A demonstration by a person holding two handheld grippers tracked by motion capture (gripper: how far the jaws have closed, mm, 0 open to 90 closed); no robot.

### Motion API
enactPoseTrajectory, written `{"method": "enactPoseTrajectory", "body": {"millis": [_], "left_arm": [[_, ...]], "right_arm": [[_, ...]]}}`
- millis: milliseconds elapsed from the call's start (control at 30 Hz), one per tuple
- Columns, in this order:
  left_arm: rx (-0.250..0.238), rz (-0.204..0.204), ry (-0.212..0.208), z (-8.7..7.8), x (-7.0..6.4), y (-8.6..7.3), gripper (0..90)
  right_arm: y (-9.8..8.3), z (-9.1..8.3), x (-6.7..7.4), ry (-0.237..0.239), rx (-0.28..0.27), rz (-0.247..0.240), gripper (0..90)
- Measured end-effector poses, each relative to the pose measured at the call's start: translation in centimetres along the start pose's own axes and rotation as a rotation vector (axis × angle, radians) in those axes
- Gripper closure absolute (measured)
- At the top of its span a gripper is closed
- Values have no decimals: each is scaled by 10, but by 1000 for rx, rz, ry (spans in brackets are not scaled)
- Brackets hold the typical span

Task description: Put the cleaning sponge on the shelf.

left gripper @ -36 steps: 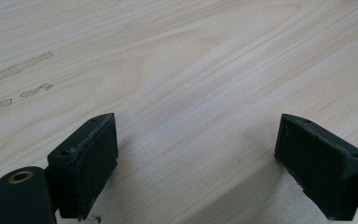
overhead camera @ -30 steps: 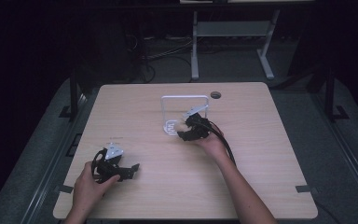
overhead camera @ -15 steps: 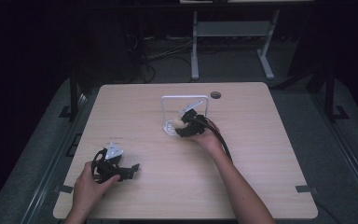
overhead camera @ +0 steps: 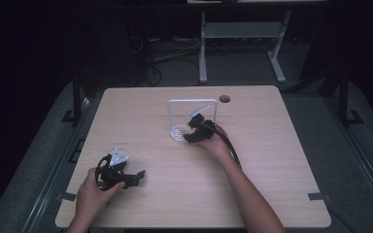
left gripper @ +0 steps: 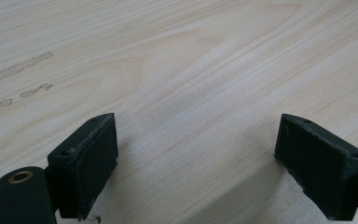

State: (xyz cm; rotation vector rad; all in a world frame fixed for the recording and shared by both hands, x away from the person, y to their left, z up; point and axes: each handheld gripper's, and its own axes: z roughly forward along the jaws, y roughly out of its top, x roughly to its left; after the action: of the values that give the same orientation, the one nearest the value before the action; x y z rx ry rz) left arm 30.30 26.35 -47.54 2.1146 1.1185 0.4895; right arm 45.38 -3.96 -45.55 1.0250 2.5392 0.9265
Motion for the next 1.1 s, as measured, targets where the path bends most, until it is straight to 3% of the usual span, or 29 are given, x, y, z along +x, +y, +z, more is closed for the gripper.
{"method": "enactPoseTrajectory", "body": {"millis": [200, 333, 633, 833, 1100], "left_arm": [[0, 0, 0, 0, 0, 0, 126], [0, 1, 0, 0, 0, 0, 126], [1, 1, 0, 0, 0, 0, 126], [0, 1, 0, 0, 0, 0, 126], [-1, 1, 0, 0, 0, 0, 126]], "right_arm": [[-1, 2, -1, 3, -1, 7, 397], [-1, 2, -2, 5, -1, 11, 343], [3, -25, 2, 17, -42, 21, 323], [-2, -48, 11, 35, -79, -6, 386], [-15, -62, 25, 61, -92, -13, 514]]}}
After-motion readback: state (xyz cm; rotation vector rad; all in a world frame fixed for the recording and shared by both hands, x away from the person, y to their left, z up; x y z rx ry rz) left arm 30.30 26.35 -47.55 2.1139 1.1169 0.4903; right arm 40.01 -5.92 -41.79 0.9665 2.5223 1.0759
